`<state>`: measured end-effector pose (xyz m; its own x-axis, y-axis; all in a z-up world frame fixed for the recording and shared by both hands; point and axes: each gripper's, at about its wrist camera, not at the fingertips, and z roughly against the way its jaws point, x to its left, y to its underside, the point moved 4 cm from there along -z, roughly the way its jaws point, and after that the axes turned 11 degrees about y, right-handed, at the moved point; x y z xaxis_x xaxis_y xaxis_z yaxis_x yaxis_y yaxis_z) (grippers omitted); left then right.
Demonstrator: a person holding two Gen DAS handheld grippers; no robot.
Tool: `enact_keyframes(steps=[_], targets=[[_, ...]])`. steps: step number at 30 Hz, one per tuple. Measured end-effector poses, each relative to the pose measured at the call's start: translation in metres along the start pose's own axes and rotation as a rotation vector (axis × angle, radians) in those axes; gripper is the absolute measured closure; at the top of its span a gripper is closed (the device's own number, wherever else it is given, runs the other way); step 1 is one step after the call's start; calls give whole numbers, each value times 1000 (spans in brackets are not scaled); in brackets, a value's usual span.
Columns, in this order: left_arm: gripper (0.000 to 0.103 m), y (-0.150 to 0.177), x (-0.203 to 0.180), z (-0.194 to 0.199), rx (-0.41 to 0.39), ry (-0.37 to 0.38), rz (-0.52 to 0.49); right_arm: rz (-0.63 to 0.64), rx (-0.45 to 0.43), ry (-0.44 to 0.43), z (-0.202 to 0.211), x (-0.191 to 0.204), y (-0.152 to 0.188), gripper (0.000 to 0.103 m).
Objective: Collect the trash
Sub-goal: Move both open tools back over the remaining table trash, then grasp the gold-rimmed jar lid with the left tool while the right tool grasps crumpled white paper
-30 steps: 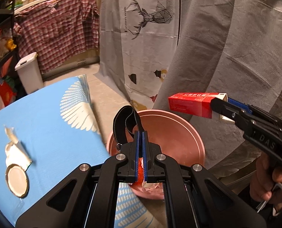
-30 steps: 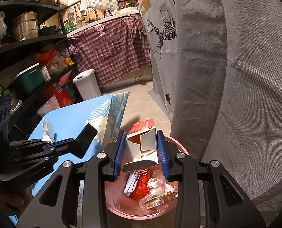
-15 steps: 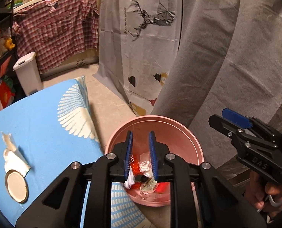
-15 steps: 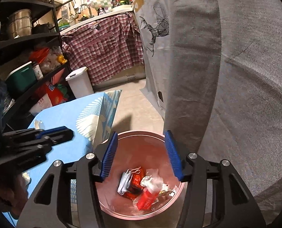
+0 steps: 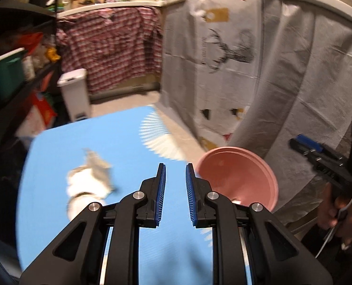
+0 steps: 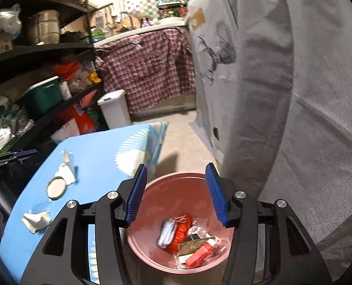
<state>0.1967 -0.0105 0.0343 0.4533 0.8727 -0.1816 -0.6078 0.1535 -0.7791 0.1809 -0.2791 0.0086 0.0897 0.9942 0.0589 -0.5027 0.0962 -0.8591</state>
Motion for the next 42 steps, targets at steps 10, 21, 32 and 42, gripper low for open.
enact_keyframes(steps=[10, 21, 32, 42], targets=[[85, 24, 116, 66, -46, -174, 88, 35, -91, -148, 40, 48, -18, 68], [86, 50, 160, 62, -24, -185, 154, 122, -79, -256, 35, 119, -21, 68], [86, 54, 172, 44, -27, -164, 159, 186, -39, -341, -3, 180, -18, 68], [86, 62, 187, 14, 4, -165, 201, 200, 22, -385, -56, 222, 0, 67]])
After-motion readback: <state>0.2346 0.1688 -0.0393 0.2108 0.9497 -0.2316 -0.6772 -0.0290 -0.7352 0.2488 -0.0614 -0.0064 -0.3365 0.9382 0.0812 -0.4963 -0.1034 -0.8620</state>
